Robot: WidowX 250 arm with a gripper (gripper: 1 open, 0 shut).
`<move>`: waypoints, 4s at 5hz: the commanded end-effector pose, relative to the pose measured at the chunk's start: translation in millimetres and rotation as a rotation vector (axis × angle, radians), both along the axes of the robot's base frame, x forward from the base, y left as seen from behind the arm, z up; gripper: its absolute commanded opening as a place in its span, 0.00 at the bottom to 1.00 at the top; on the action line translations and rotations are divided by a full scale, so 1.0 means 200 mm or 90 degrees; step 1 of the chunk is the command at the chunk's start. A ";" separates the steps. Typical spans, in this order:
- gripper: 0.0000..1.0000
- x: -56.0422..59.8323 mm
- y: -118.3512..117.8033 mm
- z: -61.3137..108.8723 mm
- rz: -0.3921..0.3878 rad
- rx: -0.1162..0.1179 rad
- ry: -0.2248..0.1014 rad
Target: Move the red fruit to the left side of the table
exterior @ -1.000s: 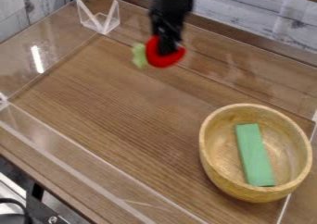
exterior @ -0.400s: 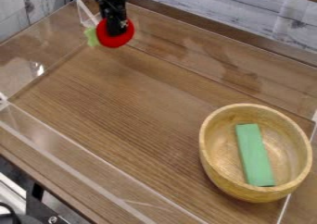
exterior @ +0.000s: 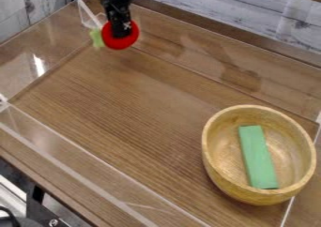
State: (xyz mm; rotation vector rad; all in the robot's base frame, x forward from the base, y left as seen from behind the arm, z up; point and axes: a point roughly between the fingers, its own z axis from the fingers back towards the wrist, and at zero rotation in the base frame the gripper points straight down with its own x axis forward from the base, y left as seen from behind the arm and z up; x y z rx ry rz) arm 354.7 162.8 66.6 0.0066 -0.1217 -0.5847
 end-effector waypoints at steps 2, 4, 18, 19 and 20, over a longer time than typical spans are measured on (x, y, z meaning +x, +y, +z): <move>0.00 -0.03 0.07 0.10 -0.022 -0.007 -0.037; 0.00 -0.04 0.12 0.11 -0.037 -0.029 -0.034; 1.00 0.02 -0.43 0.08 -0.019 -0.137 -0.047; 1.00 -0.01 -0.46 0.10 -0.043 -0.139 -0.040; 1.00 -0.03 -0.49 0.13 -0.066 -0.141 -0.034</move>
